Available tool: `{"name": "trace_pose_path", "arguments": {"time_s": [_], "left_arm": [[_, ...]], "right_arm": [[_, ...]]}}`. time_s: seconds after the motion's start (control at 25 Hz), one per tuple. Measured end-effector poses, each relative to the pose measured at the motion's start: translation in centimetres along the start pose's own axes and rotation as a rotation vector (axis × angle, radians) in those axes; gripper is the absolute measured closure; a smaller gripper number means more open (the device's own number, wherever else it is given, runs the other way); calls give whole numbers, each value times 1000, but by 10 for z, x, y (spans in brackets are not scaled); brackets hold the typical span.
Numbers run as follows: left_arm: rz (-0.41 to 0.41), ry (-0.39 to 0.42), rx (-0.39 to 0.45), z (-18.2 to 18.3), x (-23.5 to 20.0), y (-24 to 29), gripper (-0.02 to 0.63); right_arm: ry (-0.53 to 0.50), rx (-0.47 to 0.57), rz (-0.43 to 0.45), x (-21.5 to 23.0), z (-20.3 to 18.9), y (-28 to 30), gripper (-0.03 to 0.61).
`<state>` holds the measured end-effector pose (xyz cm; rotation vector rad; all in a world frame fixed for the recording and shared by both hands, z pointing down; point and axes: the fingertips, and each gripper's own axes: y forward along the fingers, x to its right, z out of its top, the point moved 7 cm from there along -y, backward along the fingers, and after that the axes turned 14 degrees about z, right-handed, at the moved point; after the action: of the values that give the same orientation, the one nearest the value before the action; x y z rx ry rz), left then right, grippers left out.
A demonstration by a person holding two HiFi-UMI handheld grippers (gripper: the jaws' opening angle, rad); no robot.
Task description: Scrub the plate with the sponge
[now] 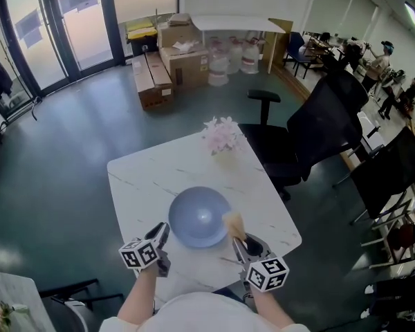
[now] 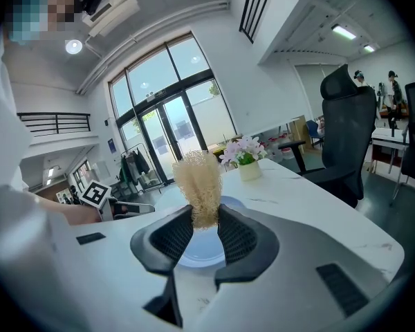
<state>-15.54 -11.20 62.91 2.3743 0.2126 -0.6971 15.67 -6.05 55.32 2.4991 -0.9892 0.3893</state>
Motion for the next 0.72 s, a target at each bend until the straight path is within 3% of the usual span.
{"name": "trace_pose_path", "arguments": {"time_s": [0.08, 0.44, 0.72], "left_arm": [[11, -26, -26, -5, -5, 6, 506], [31, -56, -125, -24, -15, 30, 403], [64, -74, -186, -29, -17, 47, 373]], "right_arm": [[3, -7, -1, 2, -1, 0, 462], [-1, -37, 12, 5, -5, 3, 462], [-1, -50, 16, 5, -6, 3, 462]]}}
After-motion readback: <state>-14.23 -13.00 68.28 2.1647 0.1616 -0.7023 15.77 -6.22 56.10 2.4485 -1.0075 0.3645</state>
